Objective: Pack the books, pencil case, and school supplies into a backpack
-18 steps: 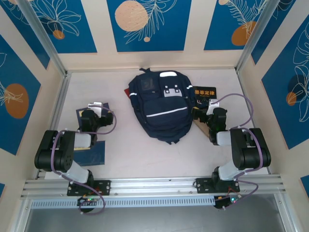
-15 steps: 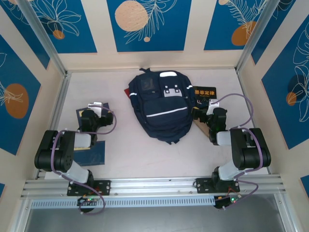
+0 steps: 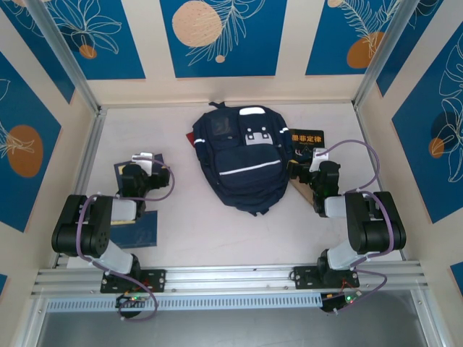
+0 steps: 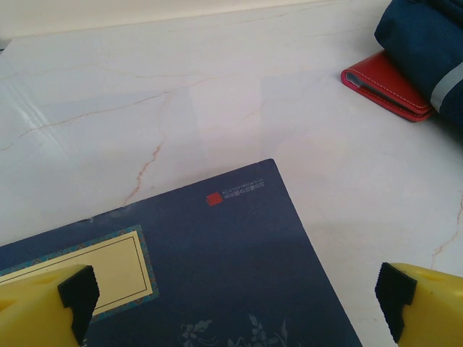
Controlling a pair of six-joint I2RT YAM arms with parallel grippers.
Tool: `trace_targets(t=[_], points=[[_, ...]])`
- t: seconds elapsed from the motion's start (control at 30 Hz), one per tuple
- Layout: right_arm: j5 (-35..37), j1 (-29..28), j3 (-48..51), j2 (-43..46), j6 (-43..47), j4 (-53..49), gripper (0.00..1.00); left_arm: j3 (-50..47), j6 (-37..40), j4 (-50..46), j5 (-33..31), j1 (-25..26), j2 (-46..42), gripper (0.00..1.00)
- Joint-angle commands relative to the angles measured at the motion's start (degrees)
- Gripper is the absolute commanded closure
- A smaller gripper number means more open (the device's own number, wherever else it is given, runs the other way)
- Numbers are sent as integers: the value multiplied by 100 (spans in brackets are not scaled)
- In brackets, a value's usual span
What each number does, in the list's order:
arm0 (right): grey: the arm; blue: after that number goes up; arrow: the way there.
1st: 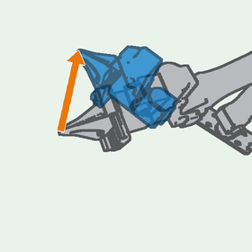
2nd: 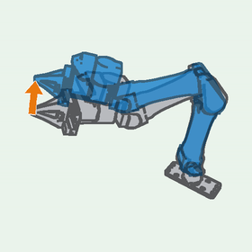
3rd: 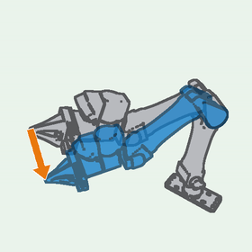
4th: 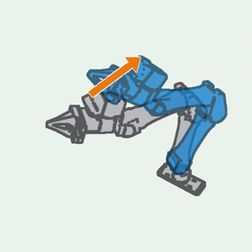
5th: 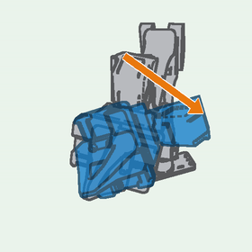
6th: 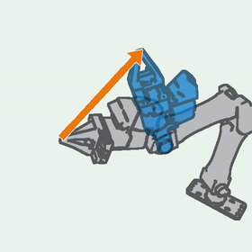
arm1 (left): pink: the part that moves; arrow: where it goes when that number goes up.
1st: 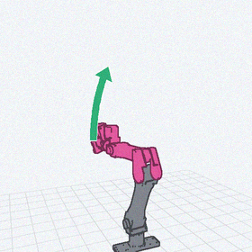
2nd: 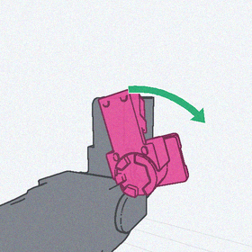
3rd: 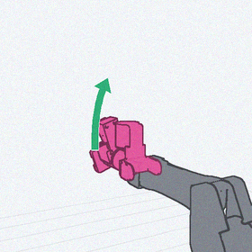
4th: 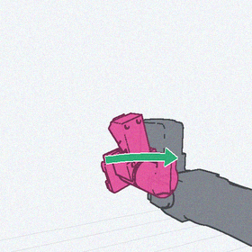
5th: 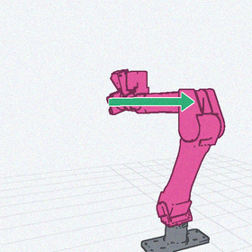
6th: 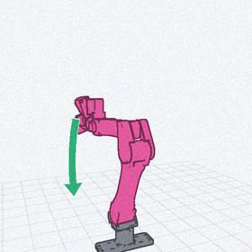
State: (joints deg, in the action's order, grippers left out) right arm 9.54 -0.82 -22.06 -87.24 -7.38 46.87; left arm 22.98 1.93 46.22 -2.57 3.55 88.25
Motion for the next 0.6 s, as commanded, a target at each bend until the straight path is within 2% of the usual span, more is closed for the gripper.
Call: trace_targets(t=[0.0,0.2,0.3,0.43,0.57], points=[[-134,46,-133,-4,75,27,1,43,65,72,61,23,-9,0],[-187,57,-99,19,86,82,1,-11,70,157,38,23,-30,0],[-105,34,-188,264,81,-272,1,2,-140,-80,-485,23,-312,0],[121,-64,-545,1019,61,-1483,1,332,-170,-1414,-756,20,-1059,0],[360,-257,-1033,1743,-298,-2941,1,1001,-335,-3146,-652,23,-1777,0]])
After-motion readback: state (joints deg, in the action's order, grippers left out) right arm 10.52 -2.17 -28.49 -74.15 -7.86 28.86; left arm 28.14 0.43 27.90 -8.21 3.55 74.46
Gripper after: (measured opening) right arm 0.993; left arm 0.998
